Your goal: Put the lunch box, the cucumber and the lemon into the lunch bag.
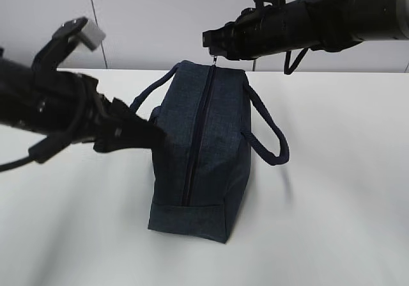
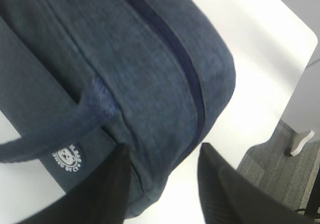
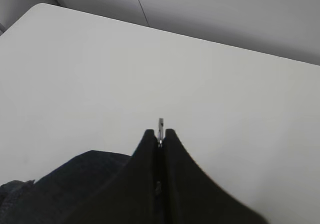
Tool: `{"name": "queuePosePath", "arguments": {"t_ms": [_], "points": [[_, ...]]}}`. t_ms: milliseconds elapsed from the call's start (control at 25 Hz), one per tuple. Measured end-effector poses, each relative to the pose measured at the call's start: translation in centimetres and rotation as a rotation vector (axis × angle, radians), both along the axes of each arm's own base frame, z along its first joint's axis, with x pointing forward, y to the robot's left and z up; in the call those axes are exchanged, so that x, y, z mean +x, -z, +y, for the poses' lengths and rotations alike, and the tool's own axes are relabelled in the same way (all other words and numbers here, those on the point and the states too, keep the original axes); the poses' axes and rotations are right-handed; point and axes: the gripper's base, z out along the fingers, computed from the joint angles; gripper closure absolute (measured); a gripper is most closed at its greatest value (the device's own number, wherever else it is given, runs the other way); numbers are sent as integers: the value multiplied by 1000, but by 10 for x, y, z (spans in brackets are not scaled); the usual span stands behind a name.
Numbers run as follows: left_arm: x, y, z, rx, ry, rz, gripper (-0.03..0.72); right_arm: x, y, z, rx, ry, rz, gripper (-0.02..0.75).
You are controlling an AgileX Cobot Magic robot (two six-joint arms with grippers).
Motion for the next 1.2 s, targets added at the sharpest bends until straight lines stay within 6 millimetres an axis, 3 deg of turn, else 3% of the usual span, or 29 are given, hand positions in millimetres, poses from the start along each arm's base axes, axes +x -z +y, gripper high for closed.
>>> {"name": "queuePosePath", "arguments": {"t_ms": [240,360,560,800,1200], "points": [[35,-61,4,32,-57,-15,382,0,0,0,-4,-5,-3,738],[58,-71,6,28,-76,57,382,0,0,0,-3,-8,-1,738],[92,-60,-4,41,-44,197,382,0,0,0,-4,-11,-1,738],[120,-32,-12,81,-54,307,382,0,0,0,-6,-11,-2,738],[127,-18,-26,101,-24,339,384,0,0,0,-19,-20,-12,738]]}}
